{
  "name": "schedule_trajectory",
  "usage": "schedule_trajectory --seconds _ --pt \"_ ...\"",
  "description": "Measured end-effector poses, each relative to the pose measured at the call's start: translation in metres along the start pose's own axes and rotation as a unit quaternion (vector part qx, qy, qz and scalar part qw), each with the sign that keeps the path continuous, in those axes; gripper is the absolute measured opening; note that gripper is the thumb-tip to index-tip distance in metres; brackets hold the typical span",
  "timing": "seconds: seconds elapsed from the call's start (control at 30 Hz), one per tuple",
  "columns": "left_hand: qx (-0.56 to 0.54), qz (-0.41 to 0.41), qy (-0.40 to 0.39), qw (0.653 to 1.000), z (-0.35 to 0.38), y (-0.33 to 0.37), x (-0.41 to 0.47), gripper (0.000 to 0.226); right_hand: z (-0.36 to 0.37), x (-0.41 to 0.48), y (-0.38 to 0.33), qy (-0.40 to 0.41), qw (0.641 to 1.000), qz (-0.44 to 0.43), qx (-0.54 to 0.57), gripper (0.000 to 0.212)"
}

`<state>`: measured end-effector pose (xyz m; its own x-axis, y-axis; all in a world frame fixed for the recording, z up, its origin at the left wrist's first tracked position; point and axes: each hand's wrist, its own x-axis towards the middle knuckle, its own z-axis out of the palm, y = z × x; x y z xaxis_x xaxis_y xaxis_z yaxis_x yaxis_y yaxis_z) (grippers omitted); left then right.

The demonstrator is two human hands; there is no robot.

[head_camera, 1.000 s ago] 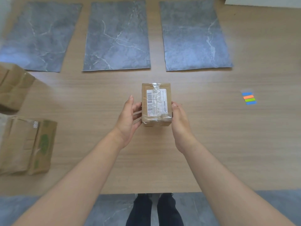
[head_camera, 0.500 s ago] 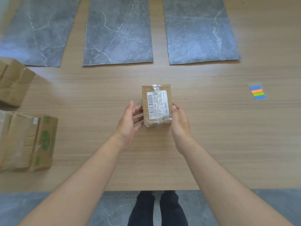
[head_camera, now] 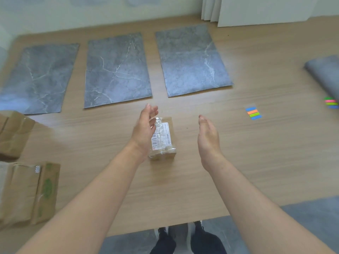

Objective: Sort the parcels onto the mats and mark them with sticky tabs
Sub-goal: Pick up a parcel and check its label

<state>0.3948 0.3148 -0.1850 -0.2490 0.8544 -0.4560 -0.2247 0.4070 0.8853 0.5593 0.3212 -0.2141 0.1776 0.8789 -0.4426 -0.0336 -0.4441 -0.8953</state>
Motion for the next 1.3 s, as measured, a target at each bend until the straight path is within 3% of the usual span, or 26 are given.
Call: schedule_trajectory --seconds 0.37,0.73,0.87,1.17,1.3 --pt "-0.009 -0.032 -0.047 0.998 0.156 -0.021 0.027 0.051 -0.13 0.093 -0.014 0.038 0.998 -0.021 0.046 0.035" --pt "-0.038 -0.11 -0.054 0.992 0.299 -0.084 0.081 0.051 -0.243 0.195 0.009 0.058 0.997 -0.027 -0.051 0.03" --pt "-0.051 -0.133 -0.066 0.988 0.324 -0.102 0.11 0.052 -0.257 0.228 0.023 0.061 0.99 -0.039 -0.125 0.038" --pt "-0.061 -0.158 -0.035 0.985 0.34 -0.128 0.166 0.053 -0.238 0.315 0.05 0.047 0.945 -0.141 -0.292 0.02" --pt "-0.067 -0.16 -0.028 0.984 0.342 -0.129 0.181 0.051 -0.228 0.333 0.053 0.06 0.924 -0.149 -0.347 0.03"
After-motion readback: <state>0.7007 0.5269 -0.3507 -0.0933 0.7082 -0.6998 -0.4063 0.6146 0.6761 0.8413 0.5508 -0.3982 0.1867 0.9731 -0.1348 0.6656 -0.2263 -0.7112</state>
